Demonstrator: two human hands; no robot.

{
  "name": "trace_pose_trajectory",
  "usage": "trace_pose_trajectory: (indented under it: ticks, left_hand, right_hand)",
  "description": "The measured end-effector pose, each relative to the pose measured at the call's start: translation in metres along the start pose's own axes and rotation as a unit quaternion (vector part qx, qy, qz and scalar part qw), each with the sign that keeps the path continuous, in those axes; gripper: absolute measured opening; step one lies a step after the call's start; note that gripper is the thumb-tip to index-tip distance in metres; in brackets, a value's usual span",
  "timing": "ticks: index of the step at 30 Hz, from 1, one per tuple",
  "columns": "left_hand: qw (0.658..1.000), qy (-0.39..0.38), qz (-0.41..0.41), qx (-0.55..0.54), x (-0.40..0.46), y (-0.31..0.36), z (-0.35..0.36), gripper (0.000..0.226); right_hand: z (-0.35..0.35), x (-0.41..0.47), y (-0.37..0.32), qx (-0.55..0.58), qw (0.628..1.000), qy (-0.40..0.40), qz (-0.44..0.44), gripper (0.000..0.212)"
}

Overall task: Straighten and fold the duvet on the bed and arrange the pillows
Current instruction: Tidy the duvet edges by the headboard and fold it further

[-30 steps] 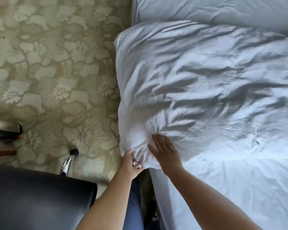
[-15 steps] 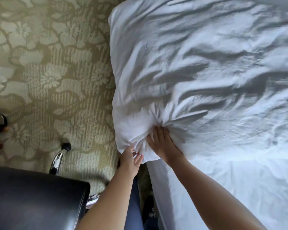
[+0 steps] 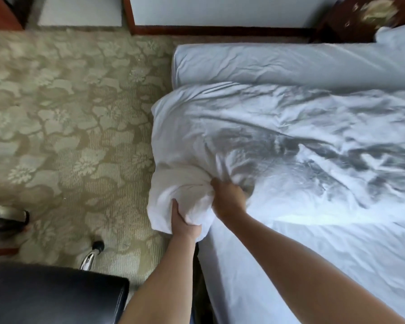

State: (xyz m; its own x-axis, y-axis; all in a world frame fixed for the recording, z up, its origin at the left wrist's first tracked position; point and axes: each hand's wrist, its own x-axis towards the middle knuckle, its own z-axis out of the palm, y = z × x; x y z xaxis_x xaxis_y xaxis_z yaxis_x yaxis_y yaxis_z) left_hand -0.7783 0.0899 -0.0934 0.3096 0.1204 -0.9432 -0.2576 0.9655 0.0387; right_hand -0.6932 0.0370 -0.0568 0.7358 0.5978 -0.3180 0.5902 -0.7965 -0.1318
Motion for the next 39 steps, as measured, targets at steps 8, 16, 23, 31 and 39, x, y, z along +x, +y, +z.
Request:
trace_pose_trajectory:
  ticks: [8,16,23,31,39]
  left_hand:
    - [0.989,-0.086,0.105,0.065,-0.05,0.034,0.038,0.048]
    - [0.902,-0.074,0.286,0.313,-0.095,0.047,0.108,0.053]
    - [0.801,-0.137,0.301,0.498,-0.114,0.041,0.191,0.064]
    - [0.767,-0.233,0.239,0.547,-0.093,0.052,0.243,0.016]
    - [0.324,-0.105,0.54,0.77,-0.025,0.035,0.264,0.094]
  right_hand:
    - [-0.066,-0.024,0.022,0.06,0.995,0.077,0.005,0.036]
    - [-0.066,-0.033,0.027,0.157,0.987,-0.004,0.031,0.081]
    - [-0.097,-0.001,0.019,0.284,0.926,0.246,0.043,0.109]
    - [-0.144,0.057,0.046,0.334,0.892,0.221,0.211,0.043]
    - [-0.178,0.105,0.103,0.421,0.802,0.26,0.335,0.032]
